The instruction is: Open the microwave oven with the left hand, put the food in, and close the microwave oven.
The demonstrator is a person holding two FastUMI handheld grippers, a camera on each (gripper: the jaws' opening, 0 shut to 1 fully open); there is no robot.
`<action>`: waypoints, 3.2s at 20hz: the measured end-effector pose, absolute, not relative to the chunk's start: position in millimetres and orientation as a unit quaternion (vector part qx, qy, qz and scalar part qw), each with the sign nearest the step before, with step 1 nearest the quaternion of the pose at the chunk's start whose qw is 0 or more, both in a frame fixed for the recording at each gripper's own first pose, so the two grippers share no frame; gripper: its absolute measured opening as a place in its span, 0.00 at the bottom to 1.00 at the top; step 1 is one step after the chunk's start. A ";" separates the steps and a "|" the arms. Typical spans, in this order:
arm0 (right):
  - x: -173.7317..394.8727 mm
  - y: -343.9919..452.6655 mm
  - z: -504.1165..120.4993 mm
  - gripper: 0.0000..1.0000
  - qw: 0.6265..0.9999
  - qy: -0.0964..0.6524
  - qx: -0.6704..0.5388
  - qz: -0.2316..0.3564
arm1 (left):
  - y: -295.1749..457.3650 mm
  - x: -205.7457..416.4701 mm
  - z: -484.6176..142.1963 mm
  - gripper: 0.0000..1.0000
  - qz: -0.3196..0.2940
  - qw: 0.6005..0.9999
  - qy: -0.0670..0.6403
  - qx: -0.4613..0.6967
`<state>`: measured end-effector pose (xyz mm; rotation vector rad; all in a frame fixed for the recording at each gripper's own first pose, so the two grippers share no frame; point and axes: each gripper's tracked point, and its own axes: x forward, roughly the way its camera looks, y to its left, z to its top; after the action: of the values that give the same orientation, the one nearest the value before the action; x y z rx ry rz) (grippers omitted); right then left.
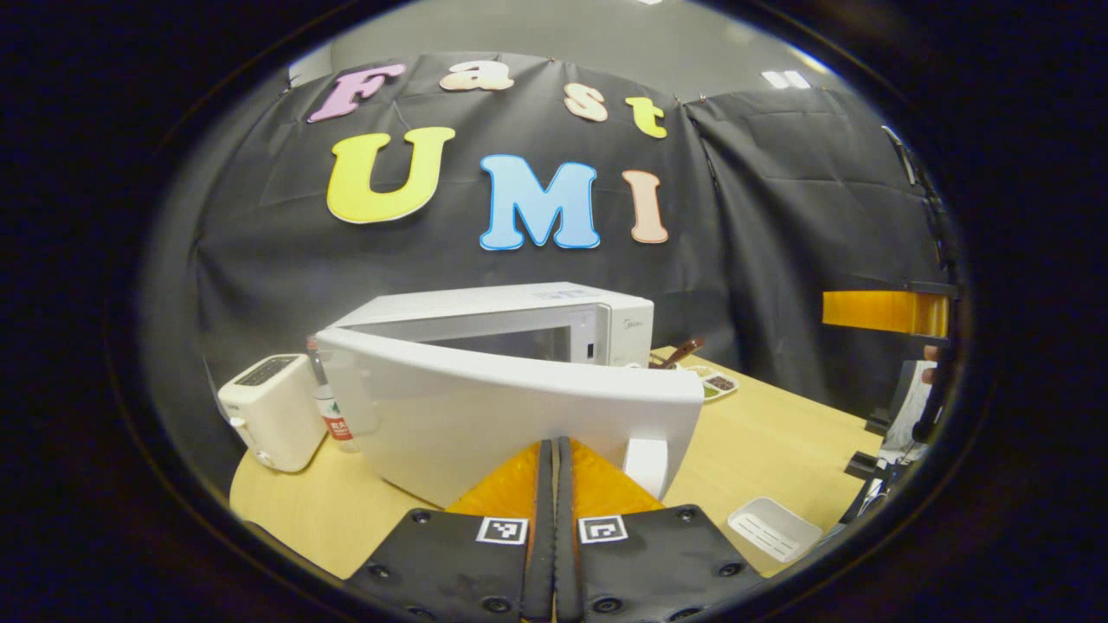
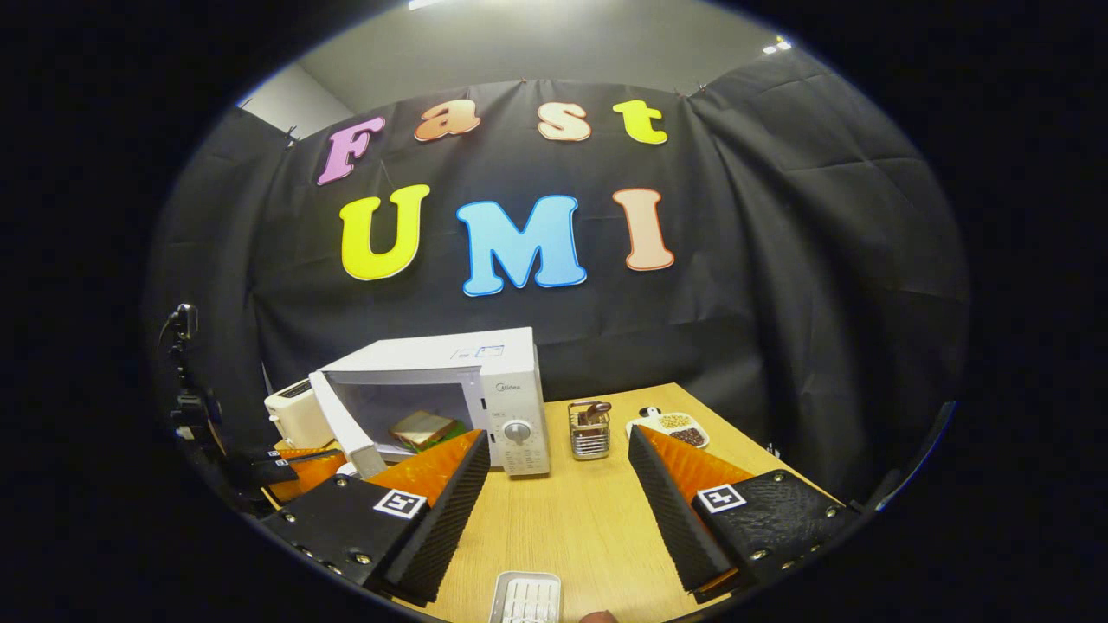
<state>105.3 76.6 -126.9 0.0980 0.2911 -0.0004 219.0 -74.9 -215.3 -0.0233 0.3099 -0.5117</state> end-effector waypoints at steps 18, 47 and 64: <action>77.4 31.8 -130.3 0.98 0.985 0.160 0.043 -0.045 | -110.0 342.6 -237.8 0.07 -0.202 0.966 0.162 0.001; 59.9 40.9 -108.0 0.98 0.984 0.133 0.042 0.108 | -87.3 249.6 -119.5 0.09 -0.069 0.995 0.074 0.002; 36.9 129.3 -48.5 0.98 0.988 0.055 0.013 0.141 | 21.2 72.7 -42.7 0.07 -0.047 0.999 0.027 -0.006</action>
<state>36.9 129.3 -48.5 0.0267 0.1109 0.2830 72.7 21.2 -42.7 -0.0118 0.0537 -0.0940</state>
